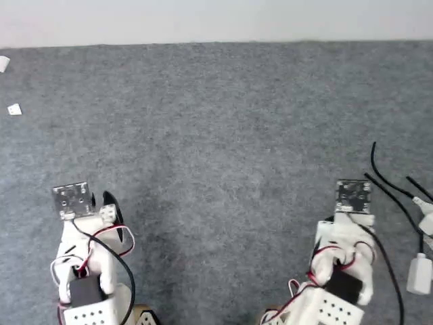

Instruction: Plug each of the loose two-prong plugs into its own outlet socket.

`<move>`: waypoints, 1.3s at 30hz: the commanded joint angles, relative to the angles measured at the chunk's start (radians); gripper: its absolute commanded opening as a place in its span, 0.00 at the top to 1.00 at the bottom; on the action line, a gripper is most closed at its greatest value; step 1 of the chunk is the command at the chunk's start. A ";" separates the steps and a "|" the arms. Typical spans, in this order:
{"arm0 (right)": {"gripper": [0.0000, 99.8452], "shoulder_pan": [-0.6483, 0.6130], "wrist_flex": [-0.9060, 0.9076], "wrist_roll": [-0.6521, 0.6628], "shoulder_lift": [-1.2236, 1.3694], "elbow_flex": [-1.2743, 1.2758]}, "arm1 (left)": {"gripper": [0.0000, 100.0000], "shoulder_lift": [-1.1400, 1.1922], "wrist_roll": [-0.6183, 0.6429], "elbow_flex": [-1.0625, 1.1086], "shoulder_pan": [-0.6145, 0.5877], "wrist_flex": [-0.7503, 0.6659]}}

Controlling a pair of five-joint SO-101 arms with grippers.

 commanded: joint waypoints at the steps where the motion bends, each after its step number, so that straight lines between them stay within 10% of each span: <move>1: 0.98 -0.081 0.173 -0.008 -0.110 -0.003 | 0.92 -0.005 0.003 -0.030 -0.041 0.018; 18: 0.98 -0.186 0.360 -0.009 -0.142 0.035 | 0.92 -0.055 0.003 0.028 -0.044 0.178; 30: 0.98 -0.576 0.338 -0.235 -0.142 0.083 | 0.92 -0.055 0.008 0.028 -0.049 0.269; 39: 0.98 -0.602 0.338 -0.235 -0.142 0.083 | 0.92 -0.055 0.008 0.028 -0.049 0.269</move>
